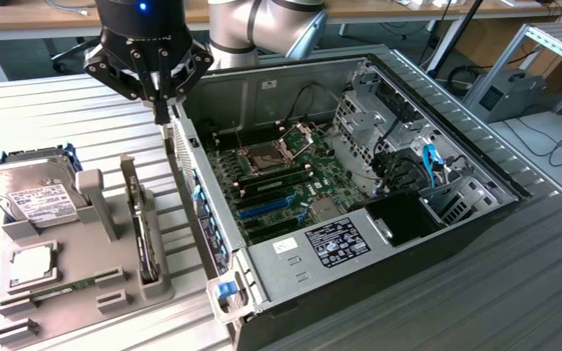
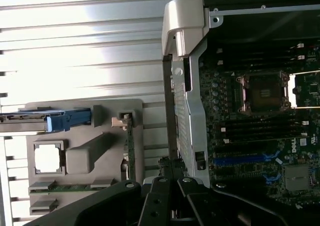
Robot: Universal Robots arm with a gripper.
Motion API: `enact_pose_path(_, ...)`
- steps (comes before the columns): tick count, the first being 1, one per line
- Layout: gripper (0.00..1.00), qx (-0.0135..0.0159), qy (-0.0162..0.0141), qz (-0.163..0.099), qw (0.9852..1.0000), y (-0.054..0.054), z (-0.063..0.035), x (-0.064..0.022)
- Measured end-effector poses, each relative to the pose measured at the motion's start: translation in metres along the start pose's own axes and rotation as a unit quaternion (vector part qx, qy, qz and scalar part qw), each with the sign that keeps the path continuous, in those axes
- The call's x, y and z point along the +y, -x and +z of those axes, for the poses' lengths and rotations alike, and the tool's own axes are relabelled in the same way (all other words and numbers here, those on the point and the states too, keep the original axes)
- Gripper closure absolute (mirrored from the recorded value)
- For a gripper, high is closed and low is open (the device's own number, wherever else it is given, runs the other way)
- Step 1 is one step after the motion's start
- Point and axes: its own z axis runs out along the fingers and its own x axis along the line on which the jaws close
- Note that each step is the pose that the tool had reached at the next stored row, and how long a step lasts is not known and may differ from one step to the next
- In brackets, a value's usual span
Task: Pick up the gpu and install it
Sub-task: 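Reach for the gpu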
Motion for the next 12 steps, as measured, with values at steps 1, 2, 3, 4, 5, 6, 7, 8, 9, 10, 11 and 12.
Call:
enact_pose_path(1, 0.89, 0.0000, 0.0000, 0.000, 1.0000, -0.001, 0.0000, -0.0001)
enact_pose_path(2, 0.89, 0.0000, 0.0000, 0.000, 1.0000, -0.002, 0.0000, -0.0002)
enact_pose_path(3, 0.89, 0.0000, 0.0000, 0.000, 1.0000, -0.003, -0.0001, -0.0002)
enact_pose_path(4, 0.89, 0.0000, 0.0000, 0.000, 1.0000, -0.004, -0.0001, -0.0003)
enact_pose_path(5, 0.89, 0.0000, 0.0000, 0.000, 1.0000, -0.005, -0.0001, -0.0004)
enact_pose_path(6, 0.89, 0.0000, 0.0000, 0.000, 1.0000, -0.006, -0.0001, -0.0004)
enact_pose_path(7, 0.89, 0.0000, 0.0000, 0.000, 1.0000, -0.007, -0.0002, -0.0005)
enact_pose_path(8, 0.89, 0.0000, 0.0000, 0.000, 1.0000, -0.008, -0.0002, -0.0006)
enact_pose_path(9, 0.89, 0.0000, 0.0000, 0.000, 1.0000, -0.010, -0.0003, -0.0007)
enact_pose_path(10, 0.89, 0.0000, 0.0000, 0.000, 1.0000, -0.011, -0.0003, -0.0008)
enact_pose_path(11, 0.89, 0.0000, 0.0000, 0.000, 1.0000, -0.012, -0.0004, -0.0009)
enact_pose_path(12, 0.89, 0.0000, 0.0000, 0.000, 1.0000, -0.013, -0.0004, -0.0010)
